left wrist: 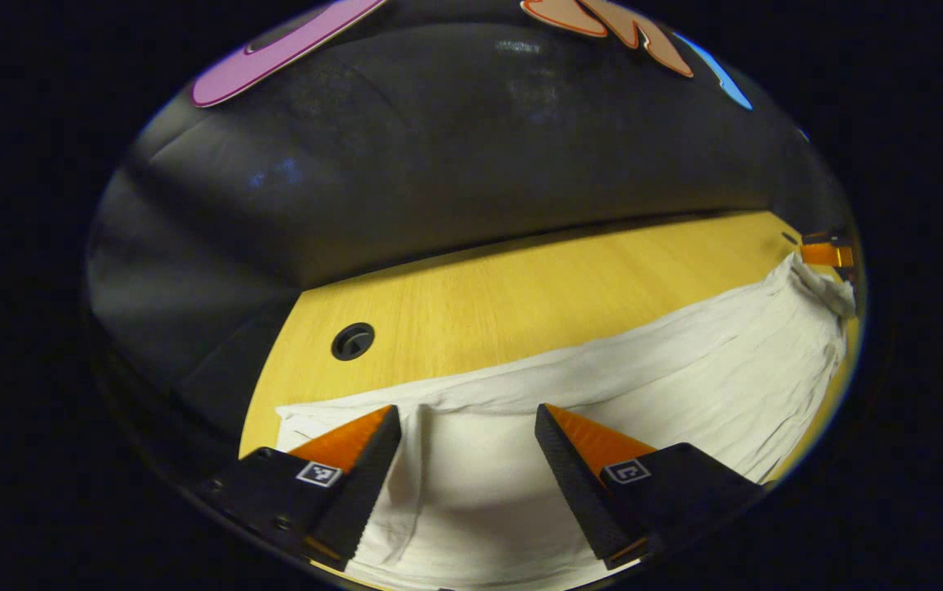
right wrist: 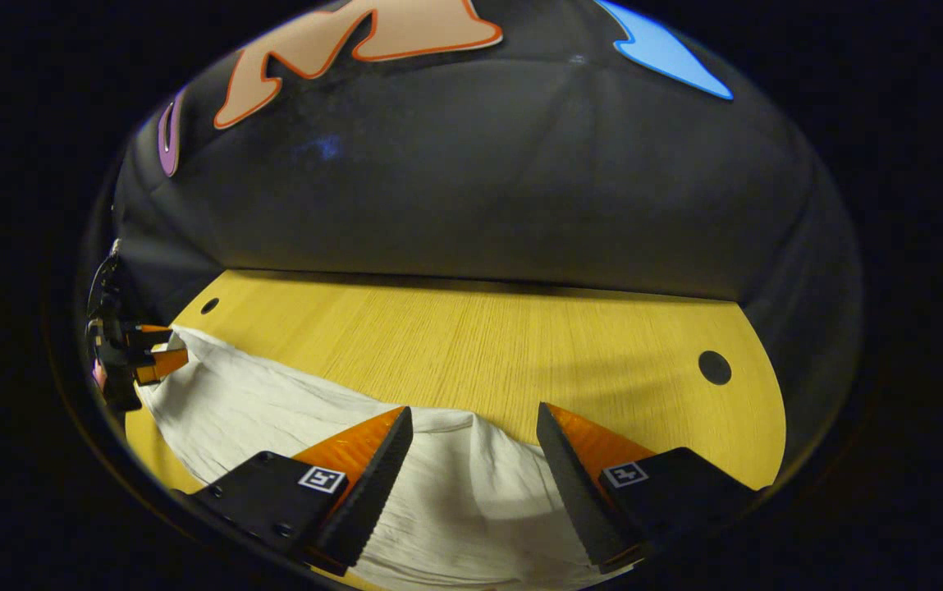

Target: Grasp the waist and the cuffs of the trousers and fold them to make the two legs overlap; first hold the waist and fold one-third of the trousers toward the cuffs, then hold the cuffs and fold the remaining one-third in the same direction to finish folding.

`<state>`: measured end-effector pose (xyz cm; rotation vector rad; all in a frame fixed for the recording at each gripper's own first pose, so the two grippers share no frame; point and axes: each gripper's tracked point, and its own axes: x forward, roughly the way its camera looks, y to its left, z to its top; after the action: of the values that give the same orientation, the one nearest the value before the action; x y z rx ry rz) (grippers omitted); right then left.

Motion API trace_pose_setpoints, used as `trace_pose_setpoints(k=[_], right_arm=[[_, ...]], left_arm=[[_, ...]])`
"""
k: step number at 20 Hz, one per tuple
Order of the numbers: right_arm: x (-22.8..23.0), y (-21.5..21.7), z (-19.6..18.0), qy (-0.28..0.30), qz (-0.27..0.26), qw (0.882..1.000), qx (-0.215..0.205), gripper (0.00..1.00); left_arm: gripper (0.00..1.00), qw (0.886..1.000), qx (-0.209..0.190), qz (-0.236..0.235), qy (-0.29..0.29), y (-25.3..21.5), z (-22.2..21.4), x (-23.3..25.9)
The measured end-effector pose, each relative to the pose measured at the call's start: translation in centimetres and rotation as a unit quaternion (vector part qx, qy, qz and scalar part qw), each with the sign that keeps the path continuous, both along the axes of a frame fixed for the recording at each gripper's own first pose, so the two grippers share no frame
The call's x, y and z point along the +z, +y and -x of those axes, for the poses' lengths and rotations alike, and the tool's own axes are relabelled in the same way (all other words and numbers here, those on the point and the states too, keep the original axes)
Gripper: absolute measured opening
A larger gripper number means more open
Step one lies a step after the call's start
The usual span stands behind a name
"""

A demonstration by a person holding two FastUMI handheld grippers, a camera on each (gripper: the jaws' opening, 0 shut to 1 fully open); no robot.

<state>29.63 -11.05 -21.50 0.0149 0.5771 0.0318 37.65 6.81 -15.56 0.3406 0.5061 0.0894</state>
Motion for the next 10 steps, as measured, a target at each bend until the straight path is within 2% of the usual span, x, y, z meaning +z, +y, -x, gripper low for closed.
trace_pose_setpoints(k=[1,4,8,9,10], right_arm=[[0.6,-0.8,0.5,-0.006,0.000,1.000,-0.007,0.92],[2.8,-3.9,2.7,-0.025,0.000,0.999,-0.033,0.92],[5.1,-10.2,7.3,-0.041,0.009,0.996,-0.082,0.92],[5.2,-11.9,8.6,-0.041,0.012,0.994,-0.097,0.96],[5.3,-13.6,9.9,-0.039,0.011,0.993,-0.111,0.92]], left_arm=[[0.97,1.000,0.000,0.009,-0.014,-0.5,-0.2,0.6],[0.97,0.999,-0.006,0.023,-0.042,-1.2,-0.4,1.9],[0.96,0.997,-0.005,0.045,-0.069,-3.2,1.5,4.8],[0.96,0.996,-0.002,0.055,-0.073,-3.5,2.4,5.4],[0.97,0.995,0.003,0.069,-0.077,-3.8,3.1,6.0]])
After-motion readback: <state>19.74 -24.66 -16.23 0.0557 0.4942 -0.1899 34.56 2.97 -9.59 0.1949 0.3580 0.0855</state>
